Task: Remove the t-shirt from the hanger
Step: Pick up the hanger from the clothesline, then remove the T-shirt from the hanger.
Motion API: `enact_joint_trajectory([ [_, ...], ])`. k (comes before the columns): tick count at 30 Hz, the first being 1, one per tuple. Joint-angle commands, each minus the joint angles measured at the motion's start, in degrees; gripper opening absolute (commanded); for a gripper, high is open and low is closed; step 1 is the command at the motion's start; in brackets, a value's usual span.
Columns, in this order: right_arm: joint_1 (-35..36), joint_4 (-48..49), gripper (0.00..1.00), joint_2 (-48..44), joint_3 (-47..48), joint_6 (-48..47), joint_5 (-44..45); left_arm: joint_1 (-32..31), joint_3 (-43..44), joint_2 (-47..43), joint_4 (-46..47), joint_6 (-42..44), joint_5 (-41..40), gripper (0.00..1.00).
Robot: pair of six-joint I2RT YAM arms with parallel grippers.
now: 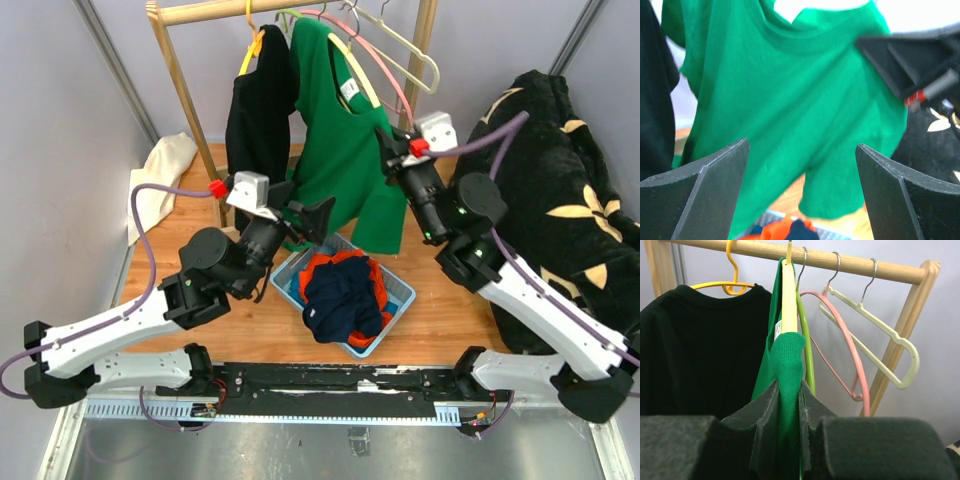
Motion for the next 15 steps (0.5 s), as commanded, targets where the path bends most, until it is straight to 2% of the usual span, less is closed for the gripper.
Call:
enact_joint_trajectory([
  [1, -0.9, 5.7, 0.01, -10.0, -5.6, -1.1, -5.8, -0.1, 10.0, 5.8, 1.2, 6.2, 2.5, 0.91],
  [8, -0.9, 2.5, 0.01, -17.6, -11.7, 0.7, -6.6, 8.7, 22.8, 16.5, -2.8, 5.5, 10.4, 0.92],
  [15, -0.9, 1.0, 0.01, -22.0, -16.1, 3.7, -8.2, 16.5, 27.9, 23.2, -2.9, 3.4, 15.1, 0.92],
])
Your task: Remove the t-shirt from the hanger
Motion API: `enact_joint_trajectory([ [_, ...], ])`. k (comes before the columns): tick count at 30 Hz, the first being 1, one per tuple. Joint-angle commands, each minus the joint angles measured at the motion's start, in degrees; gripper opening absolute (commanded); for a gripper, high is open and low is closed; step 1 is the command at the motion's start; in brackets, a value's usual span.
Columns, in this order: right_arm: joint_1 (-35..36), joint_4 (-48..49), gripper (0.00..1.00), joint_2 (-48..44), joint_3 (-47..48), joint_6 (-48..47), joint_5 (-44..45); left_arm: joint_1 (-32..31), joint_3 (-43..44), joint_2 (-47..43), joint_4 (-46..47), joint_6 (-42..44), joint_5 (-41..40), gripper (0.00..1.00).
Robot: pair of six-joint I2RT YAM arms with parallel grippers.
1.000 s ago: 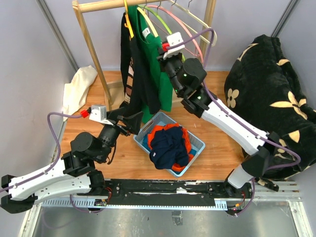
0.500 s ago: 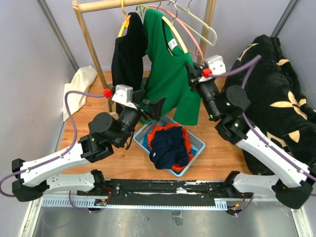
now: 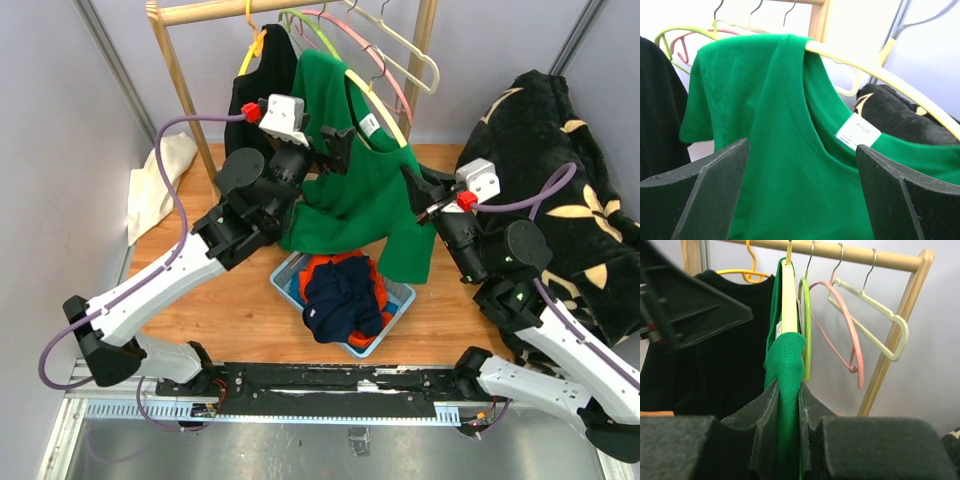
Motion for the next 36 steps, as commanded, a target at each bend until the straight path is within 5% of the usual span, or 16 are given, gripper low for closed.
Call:
enact_joint_trajectory([
  [1, -0.9, 3.2, 0.01, -3.4, -1.4, 3.0, -2.7, 4.0, 3.3, 3.0, 0.0, -1.0, 4.1, 0.92],
  [14, -0.9, 0.2, 0.01, -6.9, -3.0, 5.8, -4.5, 10.0, 10.3, 11.5, 1.2, -2.4, 6.9, 0.78],
  [22, -0.9, 0.1, 0.01, -7.3, -3.8, 5.2, -2.1, 10.4, 11.7, 12.4, 1.4, -2.1, 14.0, 0.02],
  [32, -0.9, 4.9, 0.01, -5.2, -5.7, 5.0, 0.8, 10.3, 11.9, 8.7, -2.8, -2.2, 43.1, 0.0],
  [36, -0.9, 6.4, 0.01, -4.0, -5.9, 5.2, 1.1, 10.3, 9.5, 6.3, -4.7, -4.2, 48.3, 0.0],
])
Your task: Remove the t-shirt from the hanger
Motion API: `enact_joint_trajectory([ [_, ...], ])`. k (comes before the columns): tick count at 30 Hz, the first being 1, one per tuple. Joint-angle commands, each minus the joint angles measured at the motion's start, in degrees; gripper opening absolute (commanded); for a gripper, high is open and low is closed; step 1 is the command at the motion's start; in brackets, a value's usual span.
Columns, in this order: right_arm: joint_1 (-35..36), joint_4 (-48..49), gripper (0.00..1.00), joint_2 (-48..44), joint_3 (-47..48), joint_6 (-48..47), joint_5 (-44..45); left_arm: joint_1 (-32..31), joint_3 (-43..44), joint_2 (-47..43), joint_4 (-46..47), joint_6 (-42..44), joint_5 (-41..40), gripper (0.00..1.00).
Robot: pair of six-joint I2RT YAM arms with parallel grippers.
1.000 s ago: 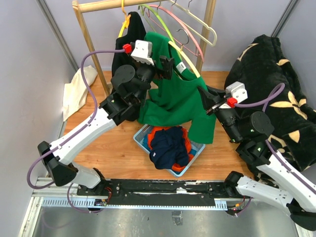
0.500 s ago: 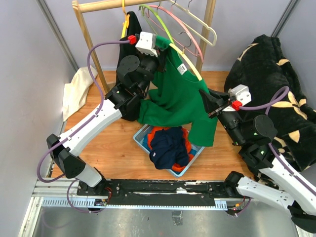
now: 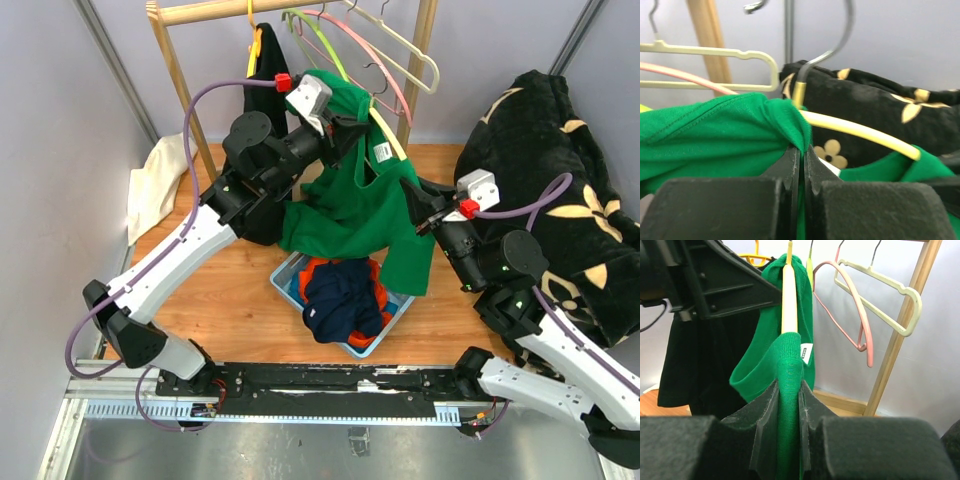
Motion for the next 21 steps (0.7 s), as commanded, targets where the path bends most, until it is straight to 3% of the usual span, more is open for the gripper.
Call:
enact_joint_trajectory([
  [1, -0.9, 7.9, 0.01, 0.5, 0.1, 0.3, 0.8, -0.2, -1.7, -5.2, -1.2, -2.3, 11.6, 0.0],
  [2, -0.9, 7.9, 0.01, 0.6, 0.1, 0.3, 0.6, -0.2, -2.6, -6.0, -1.5, -2.6, 9.9, 0.01],
  [3, -0.9, 7.9, 0.01, 0.8, 0.2, 0.3, 0.5, -0.2, -3.4, -6.8, -2.1, -2.8, 7.5, 0.08],
  [6, -0.9, 7.7, 0.01, 0.8, 0.3, 0.4, 0.3, -0.2, -5.6, -9.3, -2.4, -2.6, -2.0, 0.46],
  [9, -1.0, 7.5, 0.01, 0.9, 0.0, 0.1, 0.4, -0.2, -8.7, -12.2, 1.1, -1.8, -5.6, 0.7],
  [14, -0.9, 7.0, 0.01, 0.9, -0.1, -0.2, 0.1, -0.2, -10.6, -14.4, 5.6, 0.7, -6.1, 0.79],
  [21, -1.0, 6.7, 0.01, 0.6, -0.8, 0.3, -1.4, -0.2, -4.3, -9.6, 7.2, 4.8, -4.4, 0.81],
])
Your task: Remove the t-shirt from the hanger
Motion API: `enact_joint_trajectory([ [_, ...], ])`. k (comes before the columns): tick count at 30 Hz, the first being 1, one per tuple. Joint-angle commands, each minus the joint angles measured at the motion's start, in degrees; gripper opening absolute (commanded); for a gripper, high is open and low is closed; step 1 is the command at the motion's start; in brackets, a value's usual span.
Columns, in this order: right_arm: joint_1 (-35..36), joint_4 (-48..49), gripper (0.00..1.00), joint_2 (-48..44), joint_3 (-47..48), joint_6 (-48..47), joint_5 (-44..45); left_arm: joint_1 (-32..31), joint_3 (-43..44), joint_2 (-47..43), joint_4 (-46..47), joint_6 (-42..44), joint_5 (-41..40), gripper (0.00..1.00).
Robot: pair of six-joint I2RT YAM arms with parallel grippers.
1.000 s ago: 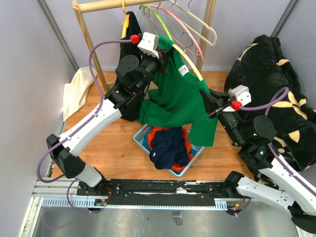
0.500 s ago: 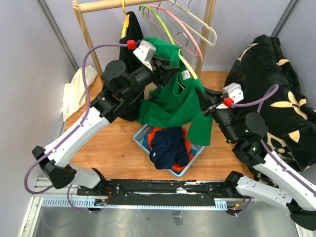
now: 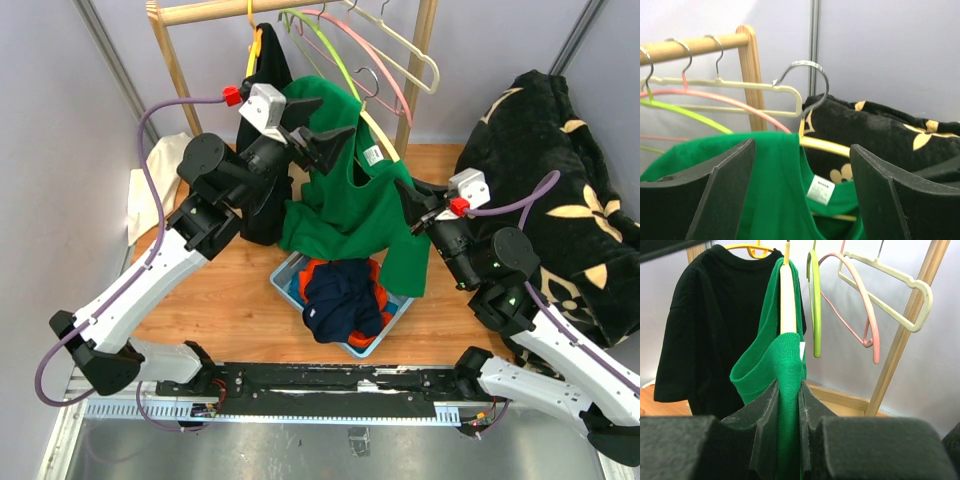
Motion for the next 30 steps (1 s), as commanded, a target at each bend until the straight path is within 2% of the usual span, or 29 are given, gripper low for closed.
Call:
enact_joint_trajectory([
  [1, -1.0, 5.5, 0.01, -1.2, -0.3, 0.5, -1.6, -0.1, 5.7, 4.3, 3.0, 3.6, 0.7, 0.8],
  [8, -0.9, 4.9, 0.01, -1.7, -0.5, 0.8, -2.6, -0.1, 10.3, 10.8, 2.5, 3.9, 1.4, 0.77],
  [14, -0.9, 4.5, 0.01, -1.9, -0.2, 0.7, -3.0, -0.1, 10.5, 12.3, 2.0, 3.7, 0.2, 0.66],
  [22, -0.9, 4.3, 0.01, -1.9, -0.3, 0.9, -3.5, -0.1, 12.1, 13.6, 1.2, 3.8, 0.2, 0.44],
  [30, -0.9, 4.0, 0.01, -2.2, -0.3, 1.0, -3.5, -0.1, 12.7, 14.1, -0.2, 3.3, 0.4, 0.11],
])
